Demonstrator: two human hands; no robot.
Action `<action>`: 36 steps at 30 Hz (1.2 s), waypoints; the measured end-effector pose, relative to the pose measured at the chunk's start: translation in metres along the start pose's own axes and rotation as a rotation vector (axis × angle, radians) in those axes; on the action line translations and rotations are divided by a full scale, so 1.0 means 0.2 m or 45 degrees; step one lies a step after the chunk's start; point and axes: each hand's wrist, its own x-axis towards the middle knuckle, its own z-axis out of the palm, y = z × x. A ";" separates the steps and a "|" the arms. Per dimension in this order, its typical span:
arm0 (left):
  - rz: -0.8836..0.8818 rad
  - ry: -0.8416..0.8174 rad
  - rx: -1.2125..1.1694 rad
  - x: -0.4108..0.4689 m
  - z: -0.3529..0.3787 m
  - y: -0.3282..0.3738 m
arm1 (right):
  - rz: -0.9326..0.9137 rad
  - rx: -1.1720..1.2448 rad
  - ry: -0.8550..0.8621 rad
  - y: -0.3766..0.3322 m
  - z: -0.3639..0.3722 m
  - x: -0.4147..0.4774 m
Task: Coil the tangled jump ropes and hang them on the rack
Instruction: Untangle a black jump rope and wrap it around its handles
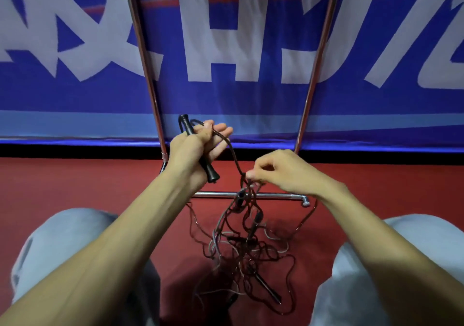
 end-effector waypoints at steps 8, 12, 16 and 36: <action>-0.029 -0.094 -0.219 0.01 -0.02 0.09 | 0.131 -0.005 0.021 0.02 0.06 0.01; -0.069 -0.128 -0.163 -0.02 0.00 0.06 | 0.114 0.185 0.184 -0.02 0.09 0.02; -0.144 -0.195 -0.266 -0.03 0.02 0.05 | -0.019 0.266 0.219 -0.08 0.13 0.03; -0.177 -0.475 0.735 -0.05 0.01 -0.11 | 0.000 1.154 0.674 -0.08 -0.18 -0.02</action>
